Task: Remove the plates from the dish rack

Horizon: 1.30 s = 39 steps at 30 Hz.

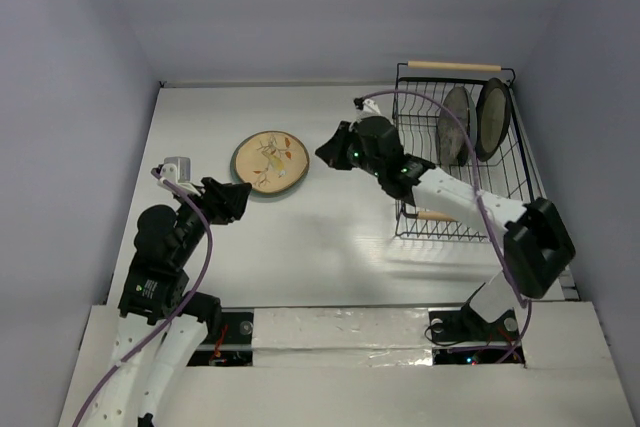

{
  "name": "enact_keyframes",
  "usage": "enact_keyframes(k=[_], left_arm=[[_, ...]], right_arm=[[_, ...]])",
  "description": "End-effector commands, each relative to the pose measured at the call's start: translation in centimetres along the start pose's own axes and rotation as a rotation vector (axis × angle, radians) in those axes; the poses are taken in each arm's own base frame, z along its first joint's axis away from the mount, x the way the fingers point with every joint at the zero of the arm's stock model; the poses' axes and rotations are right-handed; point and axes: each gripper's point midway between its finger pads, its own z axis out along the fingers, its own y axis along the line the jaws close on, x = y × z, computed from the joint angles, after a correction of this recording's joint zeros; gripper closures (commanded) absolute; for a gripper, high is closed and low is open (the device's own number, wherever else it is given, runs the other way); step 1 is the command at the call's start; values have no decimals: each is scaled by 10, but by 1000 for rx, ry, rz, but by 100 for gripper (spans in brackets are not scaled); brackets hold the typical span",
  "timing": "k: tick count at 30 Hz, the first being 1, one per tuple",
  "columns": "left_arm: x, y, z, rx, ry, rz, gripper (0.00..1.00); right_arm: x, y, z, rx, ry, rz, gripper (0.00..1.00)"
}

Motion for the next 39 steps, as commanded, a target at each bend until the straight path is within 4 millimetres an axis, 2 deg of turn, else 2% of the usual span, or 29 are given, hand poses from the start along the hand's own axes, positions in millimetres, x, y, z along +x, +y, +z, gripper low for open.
enact_keyframes(k=[1, 2, 3, 4, 5, 6, 7, 8, 10, 11, 12, 13, 17, 23, 28, 34, 37, 39], left_arm=[[-8, -2, 0, 10, -41, -2, 52], [-7, -2, 1, 9, -36, -1, 52], [-7, -2, 1, 10, -38, -1, 52], [-7, -2, 1, 11, -36, -1, 52], [-7, -3, 0, 13, -37, 0, 52], [-8, -3, 0, 15, -40, -1, 52], [-7, -3, 0, 14, -39, 0, 52], [-8, -3, -1, 15, -43, 0, 52], [-9, -3, -1, 15, -46, 1, 52], [-9, -3, -1, 14, -48, 1, 52], [-9, -3, -1, 15, -46, 1, 52], [-9, -4, -1, 17, -44, 1, 52], [-9, -4, -1, 20, -46, 0, 52], [-7, -4, 0, 22, -36, -1, 52], [-5, -3, 2, 19, -26, 0, 52], [-3, -2, 5, 16, -15, -1, 52], [-2, -2, 6, 17, -9, -2, 52], [0, -1, 7, 13, 1, -3, 52]], right_arm=[[-54, 29, -37, -42, -166, -88, 100], [-67, 12, -46, 61, -219, -106, 100], [-89, 17, -66, 81, -288, -147, 100], [-100, 13, -77, 120, -325, -169, 100], [-113, 0, -87, 190, -365, -213, 100], [-116, -4, -94, 222, -367, -232, 100], [-136, -13, -104, 276, -405, -230, 100], [-139, -37, -112, 400, -399, -243, 100], [-158, -69, -129, 569, -435, -255, 100], [-162, -93, -143, 688, -435, -265, 100], [-166, -107, -149, 739, -428, -269, 100], [-173, -132, -160, 808, -412, -261, 90], [-172, -180, -186, 977, -380, -245, 57], [-160, -215, -185, 993, -335, -207, 43], [-153, -239, -182, 1021, -330, -168, 44], [-146, -258, -177, 1037, -310, -150, 46], [-147, -275, -172, 1050, -295, -141, 47], [-150, -279, -171, 1057, -294, -139, 49]])
